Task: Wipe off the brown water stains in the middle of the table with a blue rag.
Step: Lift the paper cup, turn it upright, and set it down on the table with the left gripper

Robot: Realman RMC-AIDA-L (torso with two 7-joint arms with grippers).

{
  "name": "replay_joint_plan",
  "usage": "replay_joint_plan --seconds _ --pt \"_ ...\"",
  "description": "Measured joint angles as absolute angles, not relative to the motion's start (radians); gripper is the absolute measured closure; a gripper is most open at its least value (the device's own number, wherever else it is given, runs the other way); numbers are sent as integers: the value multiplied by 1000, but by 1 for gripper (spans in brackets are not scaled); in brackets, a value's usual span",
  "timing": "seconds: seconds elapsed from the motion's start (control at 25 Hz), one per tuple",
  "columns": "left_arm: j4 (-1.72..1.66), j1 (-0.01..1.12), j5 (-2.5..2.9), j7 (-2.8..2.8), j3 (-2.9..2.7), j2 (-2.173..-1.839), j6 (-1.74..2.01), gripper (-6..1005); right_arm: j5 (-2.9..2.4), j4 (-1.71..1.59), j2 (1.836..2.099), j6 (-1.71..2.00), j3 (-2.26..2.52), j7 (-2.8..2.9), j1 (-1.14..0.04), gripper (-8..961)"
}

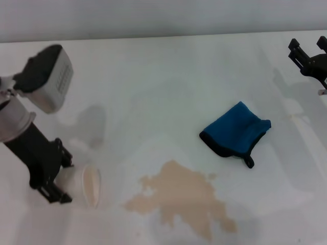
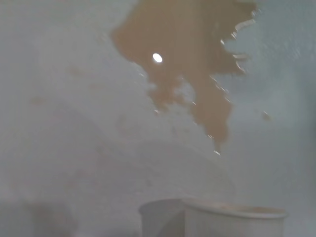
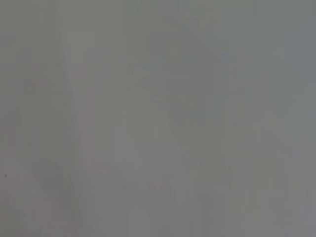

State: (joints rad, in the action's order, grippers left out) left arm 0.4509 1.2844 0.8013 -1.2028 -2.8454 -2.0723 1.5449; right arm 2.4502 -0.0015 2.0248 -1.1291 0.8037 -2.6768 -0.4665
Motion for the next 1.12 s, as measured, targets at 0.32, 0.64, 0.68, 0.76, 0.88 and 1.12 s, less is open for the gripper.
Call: replay_joint_plan --seconds 0.32,0.64,0.68,0.76,0.88,1.12 --pt "639 1246 535 -1172 -2845 -2069 1576 330 2448 -1 2025 -1129 807 -2677 -468 145" --pt "758 1150 228 -1145 -2846 -2069 1598 406 2445 -2 2025 -1128 810 -2677 -468 145" --pt "769 1126 162 -1144 -2845 -2070 1600 409 2445 -3 2025 -1128 811 -2677 -469 145" --pt "776 1050 -20 -1131 -2846 -2070 1605 414 2445 -3 2025 -1128 812 -2677 -469 145" --pt "743 946 -247 -1065 -2846 -2072 1613 422 2445 -4 2024 -1128 812 -2677 -470 145" --pt "539 732 -572 -862 -2844 -2071 1576 426 2445 -13 2023 -1125 812 -2677 -471 145"
